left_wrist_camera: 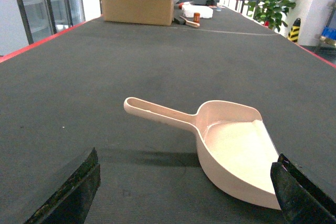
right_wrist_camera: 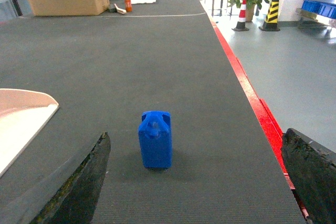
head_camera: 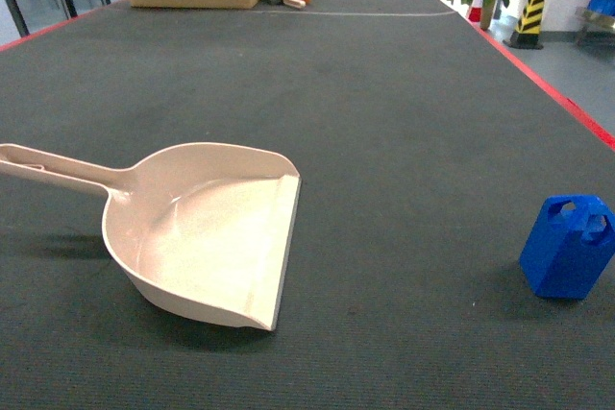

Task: Place part in tray to right shelf

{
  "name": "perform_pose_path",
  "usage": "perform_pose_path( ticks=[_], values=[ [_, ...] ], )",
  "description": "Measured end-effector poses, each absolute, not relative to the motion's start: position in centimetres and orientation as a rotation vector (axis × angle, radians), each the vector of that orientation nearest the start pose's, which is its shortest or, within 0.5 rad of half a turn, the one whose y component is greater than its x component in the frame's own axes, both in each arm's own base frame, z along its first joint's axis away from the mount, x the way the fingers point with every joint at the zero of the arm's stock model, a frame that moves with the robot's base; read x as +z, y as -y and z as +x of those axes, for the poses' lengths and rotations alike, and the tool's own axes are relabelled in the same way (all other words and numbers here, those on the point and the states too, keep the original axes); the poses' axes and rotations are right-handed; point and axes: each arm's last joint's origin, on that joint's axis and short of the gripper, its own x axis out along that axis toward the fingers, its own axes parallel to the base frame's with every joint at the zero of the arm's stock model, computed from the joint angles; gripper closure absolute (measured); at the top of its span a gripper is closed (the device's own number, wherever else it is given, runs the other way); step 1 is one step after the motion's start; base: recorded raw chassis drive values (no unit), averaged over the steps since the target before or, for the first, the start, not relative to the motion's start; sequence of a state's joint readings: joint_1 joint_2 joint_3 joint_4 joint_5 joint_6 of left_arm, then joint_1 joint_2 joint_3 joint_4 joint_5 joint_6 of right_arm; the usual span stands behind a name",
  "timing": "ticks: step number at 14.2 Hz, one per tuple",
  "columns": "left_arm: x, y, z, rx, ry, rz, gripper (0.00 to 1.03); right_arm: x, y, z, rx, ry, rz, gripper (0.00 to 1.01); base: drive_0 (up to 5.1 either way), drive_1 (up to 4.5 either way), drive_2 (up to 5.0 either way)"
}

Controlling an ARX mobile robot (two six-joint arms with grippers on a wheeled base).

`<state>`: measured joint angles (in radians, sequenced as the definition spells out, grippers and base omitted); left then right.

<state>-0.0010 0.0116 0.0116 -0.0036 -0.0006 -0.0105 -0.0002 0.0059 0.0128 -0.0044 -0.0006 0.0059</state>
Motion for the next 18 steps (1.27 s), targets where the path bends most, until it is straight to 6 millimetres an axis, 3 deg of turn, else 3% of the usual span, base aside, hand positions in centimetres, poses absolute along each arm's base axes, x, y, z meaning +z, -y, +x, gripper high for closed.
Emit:
perform_pose_path(
  ticks=[18],
  values=[
    [16.61, 0.01, 9.77, 0.0, -0.004, -0.01, 0.05, 16.7, 0.0, 9.73, 0.0, 0.003, 0.006, 0.03, 0.0, 0.0, 0.0]
  ],
)
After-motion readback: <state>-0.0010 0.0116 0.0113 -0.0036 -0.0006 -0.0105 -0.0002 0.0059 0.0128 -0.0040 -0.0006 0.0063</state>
